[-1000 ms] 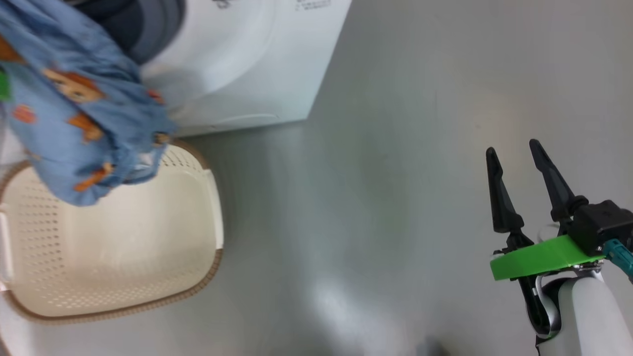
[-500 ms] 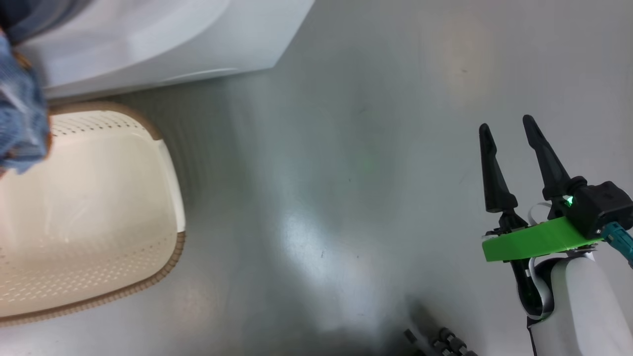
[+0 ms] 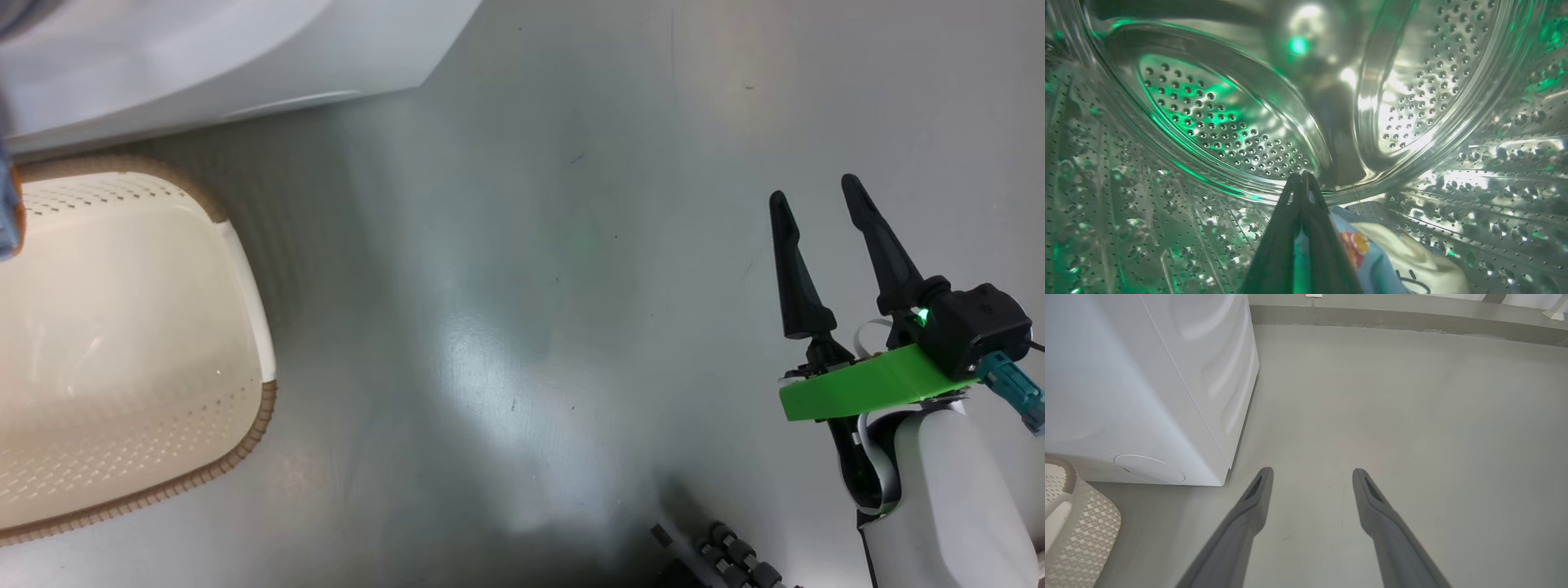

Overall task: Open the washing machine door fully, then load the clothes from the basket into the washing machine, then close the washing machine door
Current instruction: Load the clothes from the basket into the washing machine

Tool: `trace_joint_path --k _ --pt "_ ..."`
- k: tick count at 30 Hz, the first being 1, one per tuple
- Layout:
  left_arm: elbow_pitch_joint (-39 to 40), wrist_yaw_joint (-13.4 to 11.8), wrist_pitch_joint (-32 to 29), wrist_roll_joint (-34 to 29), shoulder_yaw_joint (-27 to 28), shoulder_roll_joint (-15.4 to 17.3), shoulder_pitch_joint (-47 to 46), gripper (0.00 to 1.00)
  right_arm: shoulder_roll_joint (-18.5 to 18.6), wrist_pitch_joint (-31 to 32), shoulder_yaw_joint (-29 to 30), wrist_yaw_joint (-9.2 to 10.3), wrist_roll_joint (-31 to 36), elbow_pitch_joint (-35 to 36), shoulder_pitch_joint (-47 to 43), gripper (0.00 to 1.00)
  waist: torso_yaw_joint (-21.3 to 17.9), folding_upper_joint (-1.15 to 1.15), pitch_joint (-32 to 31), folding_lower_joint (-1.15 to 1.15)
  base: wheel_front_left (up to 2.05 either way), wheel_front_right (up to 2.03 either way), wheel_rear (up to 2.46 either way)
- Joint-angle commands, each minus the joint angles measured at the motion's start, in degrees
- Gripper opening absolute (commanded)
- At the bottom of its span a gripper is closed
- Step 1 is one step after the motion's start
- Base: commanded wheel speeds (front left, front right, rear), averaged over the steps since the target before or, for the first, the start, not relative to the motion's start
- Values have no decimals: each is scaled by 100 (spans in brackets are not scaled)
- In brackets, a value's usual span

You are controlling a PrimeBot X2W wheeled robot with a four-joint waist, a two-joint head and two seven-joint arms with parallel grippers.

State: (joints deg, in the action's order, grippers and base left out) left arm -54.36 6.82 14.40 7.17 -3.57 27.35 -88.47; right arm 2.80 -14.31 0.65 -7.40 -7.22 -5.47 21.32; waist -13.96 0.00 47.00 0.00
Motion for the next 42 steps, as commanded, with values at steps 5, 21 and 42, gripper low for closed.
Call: trace_joint_path --k 5,21,42 --pt "-126 -33 51 -99 -94 194 -228 0 8 -68 -137 -9 -47 118 -89 100 -33 0 40 0 0 0 0" --pt "111 -6 59 164 -51 -14 218 100 8 -68 -24 -9 53 90 -82 100 194 0 -282 0 0 0 0" --pt "1564 61 60 605 -222 -616 2940 100 8 134 357 -9 474 276 -407 100 964 0 -1405 0 0 0 0"
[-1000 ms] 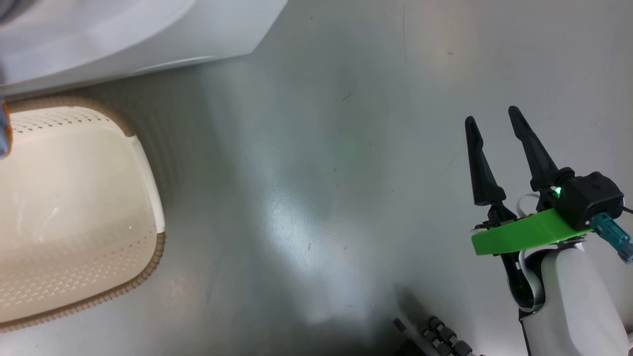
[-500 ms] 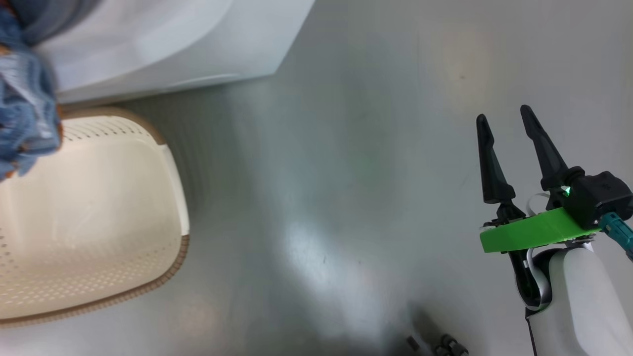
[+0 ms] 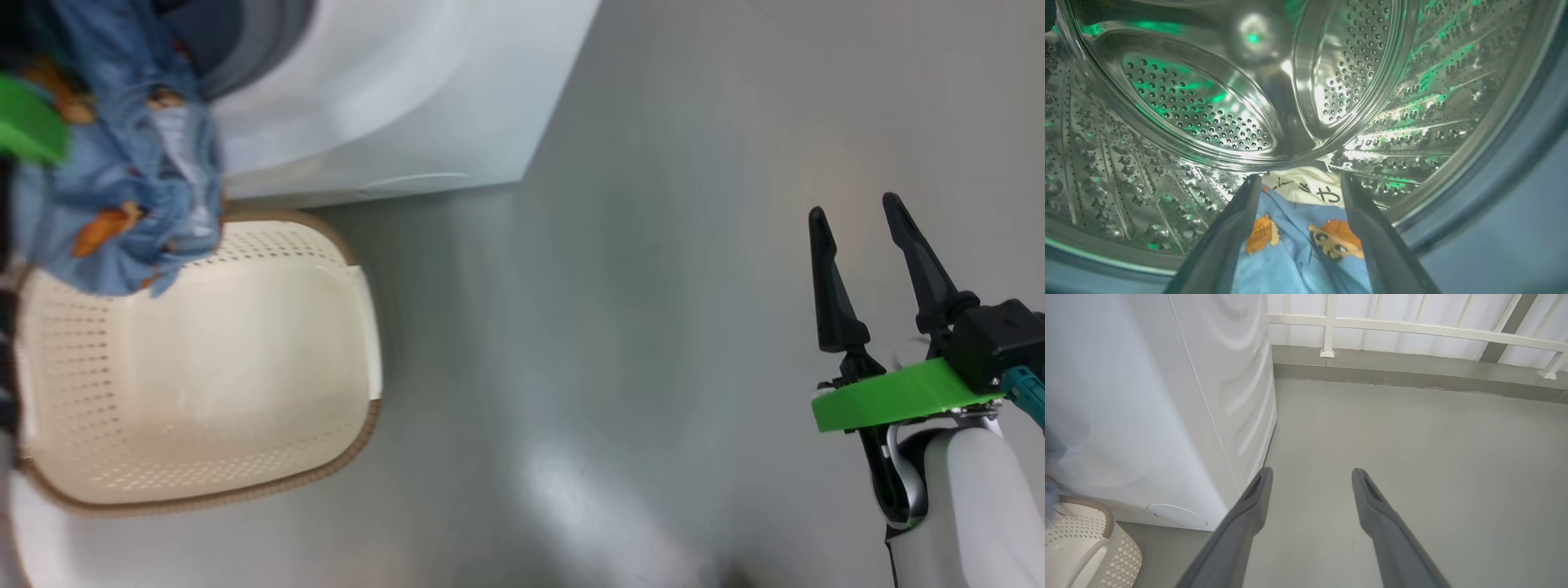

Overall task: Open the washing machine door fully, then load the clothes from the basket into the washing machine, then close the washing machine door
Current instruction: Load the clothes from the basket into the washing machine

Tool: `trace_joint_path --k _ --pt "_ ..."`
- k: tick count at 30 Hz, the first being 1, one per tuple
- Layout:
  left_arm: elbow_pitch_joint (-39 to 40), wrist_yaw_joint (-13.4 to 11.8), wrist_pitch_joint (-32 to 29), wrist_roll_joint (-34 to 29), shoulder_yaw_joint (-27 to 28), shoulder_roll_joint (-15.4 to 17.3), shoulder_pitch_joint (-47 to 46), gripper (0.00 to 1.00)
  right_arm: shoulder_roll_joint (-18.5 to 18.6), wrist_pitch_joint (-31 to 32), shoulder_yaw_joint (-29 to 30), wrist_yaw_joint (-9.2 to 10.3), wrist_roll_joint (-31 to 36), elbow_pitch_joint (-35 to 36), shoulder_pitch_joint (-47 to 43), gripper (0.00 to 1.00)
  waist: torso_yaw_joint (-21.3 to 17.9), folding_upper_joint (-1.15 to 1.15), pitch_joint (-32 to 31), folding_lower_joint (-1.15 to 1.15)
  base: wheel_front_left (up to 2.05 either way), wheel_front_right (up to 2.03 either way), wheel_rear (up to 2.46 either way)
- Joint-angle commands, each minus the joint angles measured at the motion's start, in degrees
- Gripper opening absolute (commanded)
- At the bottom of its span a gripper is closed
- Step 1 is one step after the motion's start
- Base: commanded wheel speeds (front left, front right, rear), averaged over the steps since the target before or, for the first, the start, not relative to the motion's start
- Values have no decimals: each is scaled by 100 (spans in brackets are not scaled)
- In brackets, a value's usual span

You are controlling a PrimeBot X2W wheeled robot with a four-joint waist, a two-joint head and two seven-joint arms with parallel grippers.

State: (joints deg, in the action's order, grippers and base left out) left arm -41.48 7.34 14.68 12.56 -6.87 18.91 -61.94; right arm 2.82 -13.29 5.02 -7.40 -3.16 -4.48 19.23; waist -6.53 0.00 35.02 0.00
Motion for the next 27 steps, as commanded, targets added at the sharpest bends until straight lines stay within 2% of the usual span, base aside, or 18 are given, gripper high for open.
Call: trace_joint_path --k 1,7,12,17,27 --pt "276 8 31 65 108 228 288 100 6 31 -79 -9 67 177 -198 100 221 0 -207 0 0 0 0" --pt "1193 -66 31 348 326 -94 1494 100 6 163 -60 -9 149 318 -343 100 419 0 -426 0 0 0 0" --pt "2039 -266 31 391 493 -305 2534 100 6 253 -42 -9 183 384 -441 100 532 0 -613 0 0 0 0" --pt "2668 -365 31 446 587 -606 3491 100 6 326 -36 -9 198 437 -539 100 601 0 -770 0 0 0 0" --pt "3490 -457 31 52 630 -1255 4672 100 6 396 -5 -9 226 505 -677 100 672 0 -986 0 0 0 0"
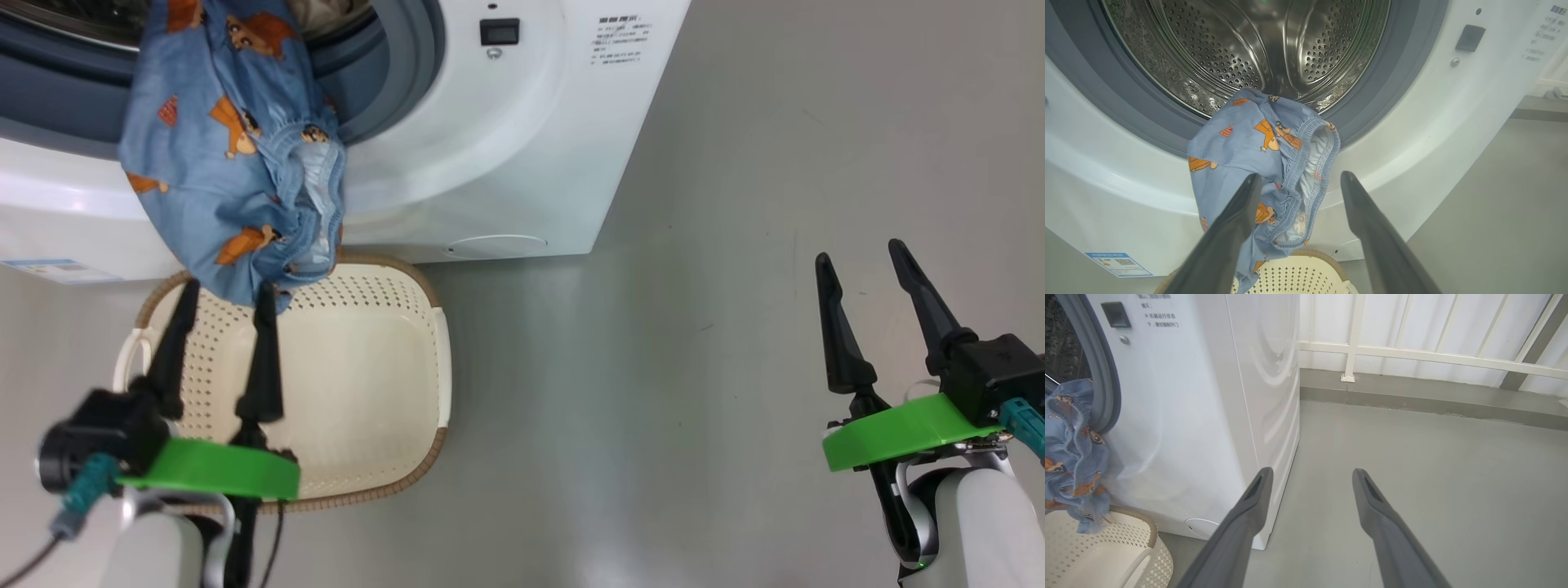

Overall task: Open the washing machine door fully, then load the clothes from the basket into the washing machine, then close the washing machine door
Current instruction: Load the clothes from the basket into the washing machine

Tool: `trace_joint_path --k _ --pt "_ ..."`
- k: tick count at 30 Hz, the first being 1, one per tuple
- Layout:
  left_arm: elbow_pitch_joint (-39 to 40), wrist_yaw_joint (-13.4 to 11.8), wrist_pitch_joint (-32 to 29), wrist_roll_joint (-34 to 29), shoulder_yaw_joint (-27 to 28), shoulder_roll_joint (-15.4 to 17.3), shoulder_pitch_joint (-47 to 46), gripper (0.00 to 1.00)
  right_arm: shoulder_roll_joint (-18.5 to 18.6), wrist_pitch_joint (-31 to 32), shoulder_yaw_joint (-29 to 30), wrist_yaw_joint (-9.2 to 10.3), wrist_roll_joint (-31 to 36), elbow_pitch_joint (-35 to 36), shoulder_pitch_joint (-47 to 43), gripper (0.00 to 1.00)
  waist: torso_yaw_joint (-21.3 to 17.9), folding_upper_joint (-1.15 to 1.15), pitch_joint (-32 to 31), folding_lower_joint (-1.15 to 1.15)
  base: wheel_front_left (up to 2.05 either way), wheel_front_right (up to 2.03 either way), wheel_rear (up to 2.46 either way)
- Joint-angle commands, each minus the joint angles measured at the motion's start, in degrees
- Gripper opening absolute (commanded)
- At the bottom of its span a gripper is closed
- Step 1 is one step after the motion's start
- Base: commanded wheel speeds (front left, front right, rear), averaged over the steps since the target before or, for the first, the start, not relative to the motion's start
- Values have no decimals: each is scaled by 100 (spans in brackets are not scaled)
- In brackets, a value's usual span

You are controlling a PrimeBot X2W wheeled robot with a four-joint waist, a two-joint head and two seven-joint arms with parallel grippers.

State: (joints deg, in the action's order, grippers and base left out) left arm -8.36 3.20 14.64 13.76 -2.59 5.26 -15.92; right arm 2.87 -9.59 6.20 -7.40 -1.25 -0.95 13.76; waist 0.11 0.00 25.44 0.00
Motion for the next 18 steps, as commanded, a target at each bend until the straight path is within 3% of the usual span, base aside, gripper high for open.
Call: trace_joint_path --k 1,18 --pt "235 -45 36 -118 196 66 150 100 0 28 -129 -9 28 150 -134 100 6 0 -42 0 0 0 0" --pt "604 -36 36 -314 477 -220 651 100 0 -5 -179 -9 -17 115 -175 100 -66 0 -94 0 0 0 0"
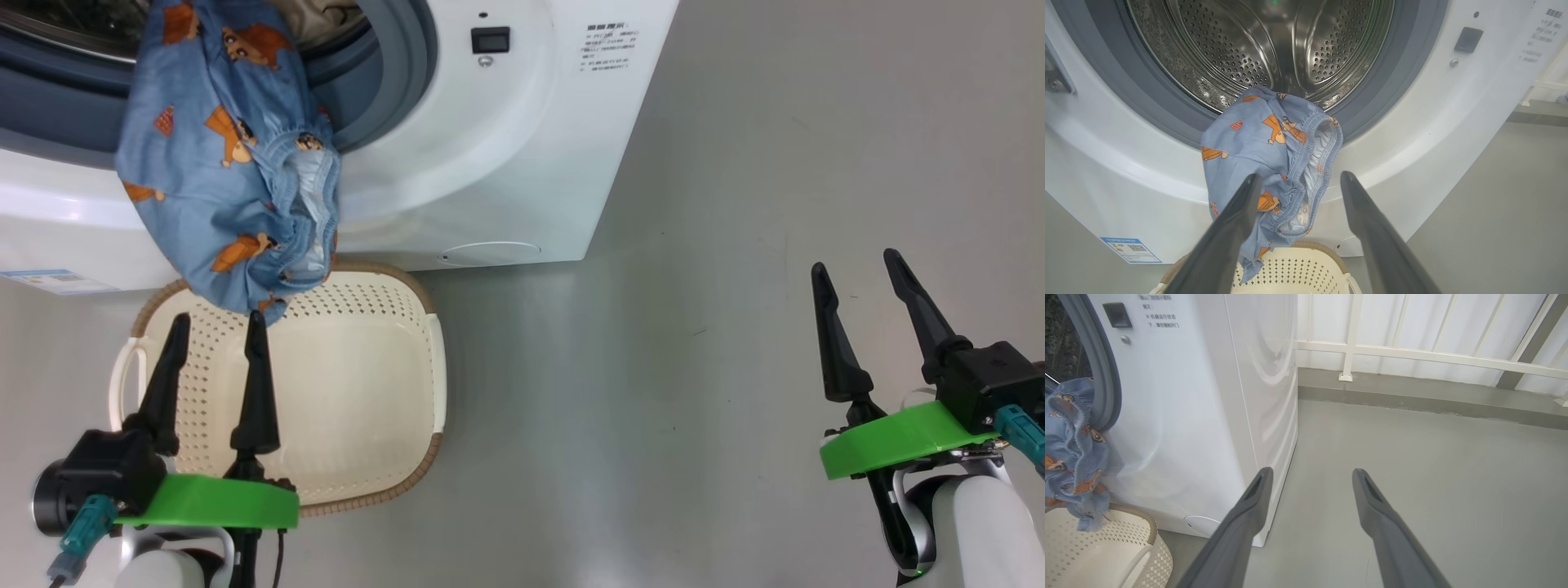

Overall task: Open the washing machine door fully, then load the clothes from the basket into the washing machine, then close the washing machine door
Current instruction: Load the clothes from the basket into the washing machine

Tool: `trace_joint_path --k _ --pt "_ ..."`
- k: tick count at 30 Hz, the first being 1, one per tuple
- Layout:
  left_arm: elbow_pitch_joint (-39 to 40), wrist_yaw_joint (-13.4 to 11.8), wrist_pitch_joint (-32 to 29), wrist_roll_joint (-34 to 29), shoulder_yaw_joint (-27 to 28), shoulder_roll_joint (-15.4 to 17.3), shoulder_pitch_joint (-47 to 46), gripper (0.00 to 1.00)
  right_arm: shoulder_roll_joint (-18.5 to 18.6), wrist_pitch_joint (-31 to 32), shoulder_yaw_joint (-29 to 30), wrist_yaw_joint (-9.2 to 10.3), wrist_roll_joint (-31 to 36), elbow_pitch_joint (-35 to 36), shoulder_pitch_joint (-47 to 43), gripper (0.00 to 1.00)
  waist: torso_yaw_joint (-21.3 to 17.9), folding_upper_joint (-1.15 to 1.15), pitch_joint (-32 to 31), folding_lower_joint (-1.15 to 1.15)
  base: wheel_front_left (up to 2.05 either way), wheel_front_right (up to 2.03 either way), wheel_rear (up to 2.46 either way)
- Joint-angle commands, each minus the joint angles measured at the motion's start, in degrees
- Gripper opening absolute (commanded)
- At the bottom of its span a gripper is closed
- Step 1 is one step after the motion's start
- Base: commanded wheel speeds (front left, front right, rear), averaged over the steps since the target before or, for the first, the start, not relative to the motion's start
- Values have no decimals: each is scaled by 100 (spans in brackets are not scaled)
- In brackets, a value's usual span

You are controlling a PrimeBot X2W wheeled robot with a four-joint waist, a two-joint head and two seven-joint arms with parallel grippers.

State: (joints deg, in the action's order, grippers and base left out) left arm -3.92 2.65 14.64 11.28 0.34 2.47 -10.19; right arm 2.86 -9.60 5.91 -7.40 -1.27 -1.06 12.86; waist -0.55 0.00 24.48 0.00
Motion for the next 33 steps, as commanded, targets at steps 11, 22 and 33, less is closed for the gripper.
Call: trace_joint_path --k 11,22,33 --pt "-277 -101 36 -13 123 43 -35 100 2 -14 -210 -9 -39 100 -42 100 -58 0 69 0 0 0 0" --pt "-1412 -104 36 -96 157 150 -1045 100 1 -54 -249 -9 -37 98 55 100 -243 0 398 0 0 0 0" --pt "-3338 -283 -220 124 417 407 -2536 100 1 -101 -360 -9 -40 50 158 100 -484 0 661 0 0 0 0"
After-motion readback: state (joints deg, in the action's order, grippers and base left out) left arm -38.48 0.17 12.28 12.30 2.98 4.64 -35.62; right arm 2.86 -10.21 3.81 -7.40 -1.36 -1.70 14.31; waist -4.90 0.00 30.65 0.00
